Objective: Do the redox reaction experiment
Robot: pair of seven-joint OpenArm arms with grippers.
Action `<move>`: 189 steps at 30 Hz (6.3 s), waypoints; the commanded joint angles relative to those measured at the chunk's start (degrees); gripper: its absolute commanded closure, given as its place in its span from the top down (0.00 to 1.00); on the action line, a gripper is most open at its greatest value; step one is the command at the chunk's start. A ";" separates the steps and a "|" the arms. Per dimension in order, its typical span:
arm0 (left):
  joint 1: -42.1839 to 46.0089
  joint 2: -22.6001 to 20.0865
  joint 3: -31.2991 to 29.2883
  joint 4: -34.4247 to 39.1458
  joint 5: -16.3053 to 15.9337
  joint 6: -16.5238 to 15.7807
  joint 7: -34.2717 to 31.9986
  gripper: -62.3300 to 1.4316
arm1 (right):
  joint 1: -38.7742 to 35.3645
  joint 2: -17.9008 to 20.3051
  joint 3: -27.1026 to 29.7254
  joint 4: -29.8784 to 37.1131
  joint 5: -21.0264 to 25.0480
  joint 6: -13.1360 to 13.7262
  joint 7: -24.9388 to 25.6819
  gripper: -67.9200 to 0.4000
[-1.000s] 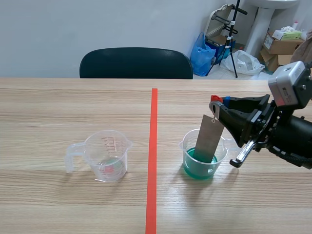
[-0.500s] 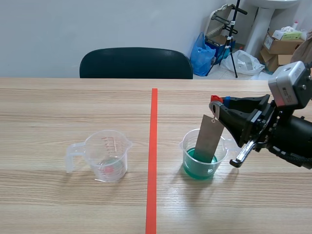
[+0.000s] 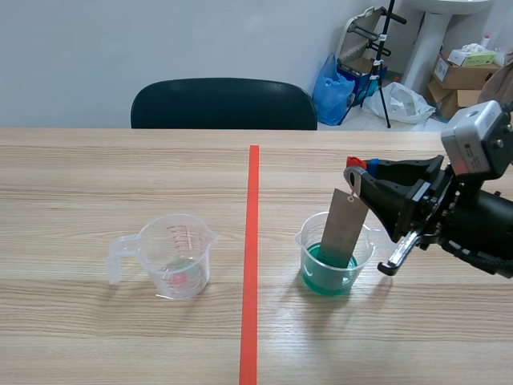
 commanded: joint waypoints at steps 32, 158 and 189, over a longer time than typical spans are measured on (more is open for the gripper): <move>0.07 -0.02 -0.20 0.55 -0.13 -0.28 -0.76 1.00 | -0.52 1.25 2.32 3.15 -0.20 1.07 0.26 0.02; 0.07 -0.02 -0.20 0.55 -0.11 -0.28 -0.42 1.00 | -10.80 3.32 21.51 36.98 16.37 5.79 -27.93 0.02; 0.07 -0.02 -0.20 0.55 -0.17 -0.28 -0.42 1.00 | -10.80 3.32 21.51 36.98 16.37 5.79 -27.93 0.02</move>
